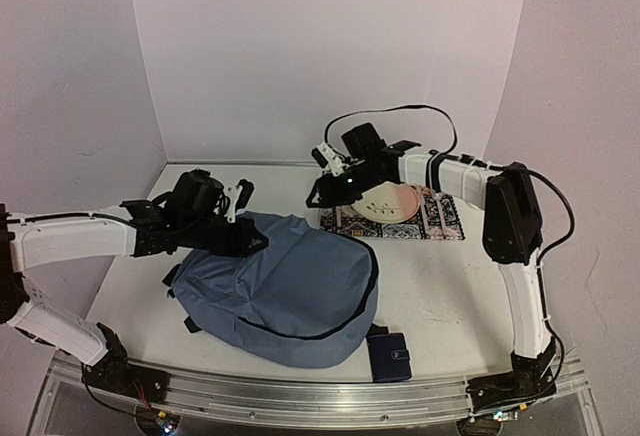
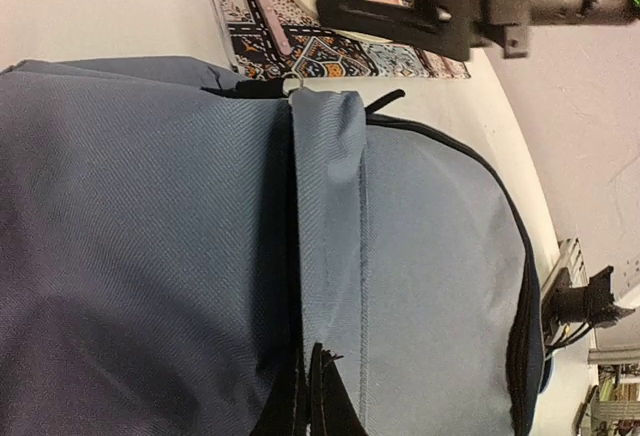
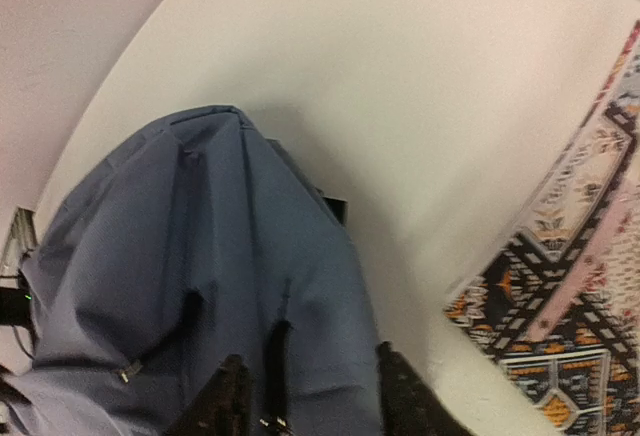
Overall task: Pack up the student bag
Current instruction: Zip the lower front pocket of the student bag, then place the student bag in the lower front pocket, then pick up the student bag from the center of the board.
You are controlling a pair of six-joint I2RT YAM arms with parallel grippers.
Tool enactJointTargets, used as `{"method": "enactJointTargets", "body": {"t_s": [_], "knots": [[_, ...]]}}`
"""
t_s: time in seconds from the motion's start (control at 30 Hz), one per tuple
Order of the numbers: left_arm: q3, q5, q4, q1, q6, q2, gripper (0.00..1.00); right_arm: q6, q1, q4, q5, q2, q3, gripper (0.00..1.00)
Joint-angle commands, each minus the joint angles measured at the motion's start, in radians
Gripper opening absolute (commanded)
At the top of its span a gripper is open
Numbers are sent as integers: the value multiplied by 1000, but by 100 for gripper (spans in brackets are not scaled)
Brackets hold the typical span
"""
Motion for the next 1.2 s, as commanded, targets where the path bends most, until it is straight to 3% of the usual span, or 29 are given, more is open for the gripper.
{"method": "enactJointTargets", "body": {"t_s": [0.0, 0.13, 0.2, 0.3, 0.47, 0.6, 0.87, 1.17], "knots": [[142, -23, 17, 78, 5, 108, 1, -119, -21, -14, 42, -233, -135, 55], [243, -12, 17, 95, 33, 190, 19, -211, 44, -13, 107, -385, -311, 71], [271, -15, 17, 112, 20, 205, 35, -273, 102, -12, 173, -455, -386, 81], [278, -28, 13, 145, -19, 201, 50, -307, 208, -13, 237, -512, -473, 89], [209, -54, -2, 178, -142, 91, 72, -309, 364, -13, 310, -546, -543, 96], [94, -103, -100, 184, -303, -52, 98, -302, 433, -14, 355, -546, -562, 98], [-138, -185, -367, 185, -619, -359, 99, -335, 526, -48, 414, -502, -556, 98], [-339, -193, -492, 184, -816, -570, 91, -363, 586, -91, 483, -433, -520, 98]]}}
